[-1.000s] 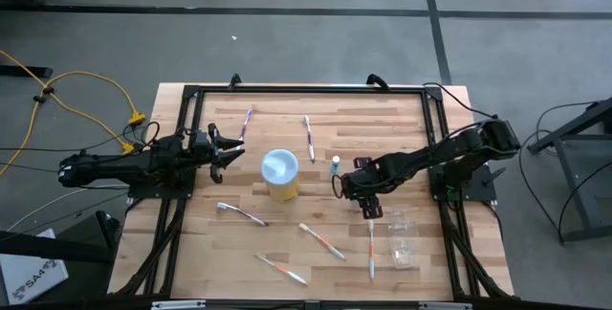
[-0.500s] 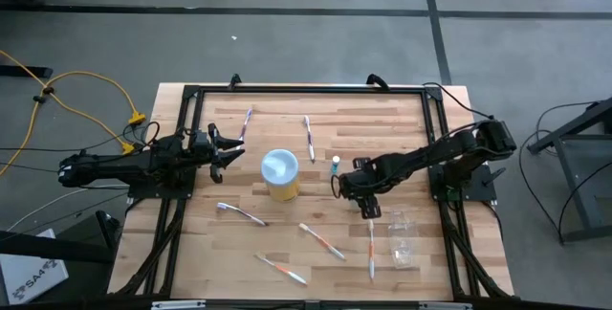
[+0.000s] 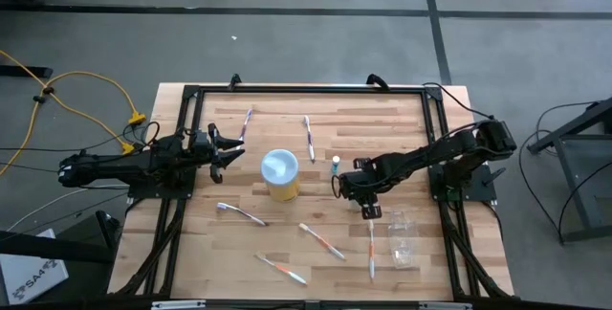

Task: Pick & Place toothbrushing station
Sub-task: Put the bottom blue mouthwash in the middle section of the transparent organizer

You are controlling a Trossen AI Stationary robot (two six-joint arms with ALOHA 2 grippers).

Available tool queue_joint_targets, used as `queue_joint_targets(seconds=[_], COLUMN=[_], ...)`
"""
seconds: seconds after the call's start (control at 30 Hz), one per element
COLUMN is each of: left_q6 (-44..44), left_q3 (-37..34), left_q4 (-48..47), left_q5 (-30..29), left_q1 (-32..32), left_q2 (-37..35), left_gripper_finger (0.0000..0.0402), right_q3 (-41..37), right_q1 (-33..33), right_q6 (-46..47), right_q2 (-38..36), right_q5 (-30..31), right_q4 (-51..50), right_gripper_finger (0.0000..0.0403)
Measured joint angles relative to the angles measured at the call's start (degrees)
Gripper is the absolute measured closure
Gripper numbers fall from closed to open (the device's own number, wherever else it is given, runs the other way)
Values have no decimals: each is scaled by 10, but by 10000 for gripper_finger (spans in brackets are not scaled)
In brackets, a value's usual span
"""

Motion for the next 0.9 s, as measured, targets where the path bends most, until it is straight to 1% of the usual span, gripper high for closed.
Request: queue_joint_targets(seconds=[0.17, 0.4, 0.6, 0.73, 0.9], left_q6=[0, 0, 0, 0, -2], left_q3=[0, 0, 0, 0, 0], left_q4=[0, 0, 0, 0, -2], left_q5=[0, 0, 0, 0, 12], left_q1=[0, 0, 0, 0, 0], left_q2=[0, 0, 0, 0, 0], left_gripper_finger=[271, 271, 271, 271, 271], right_q3=[0, 1, 38, 75, 88], right_q1=[-13, -26, -30, -28, -9], right_q6=[22, 26, 57, 99, 208], right_q2=[0, -8, -30, -50, -84], right_q5=[-1, 1, -8, -9, 4], right_q4=[-9, -15, -58, -90, -117], right_gripper_finger=[316, 316, 316, 316, 316])
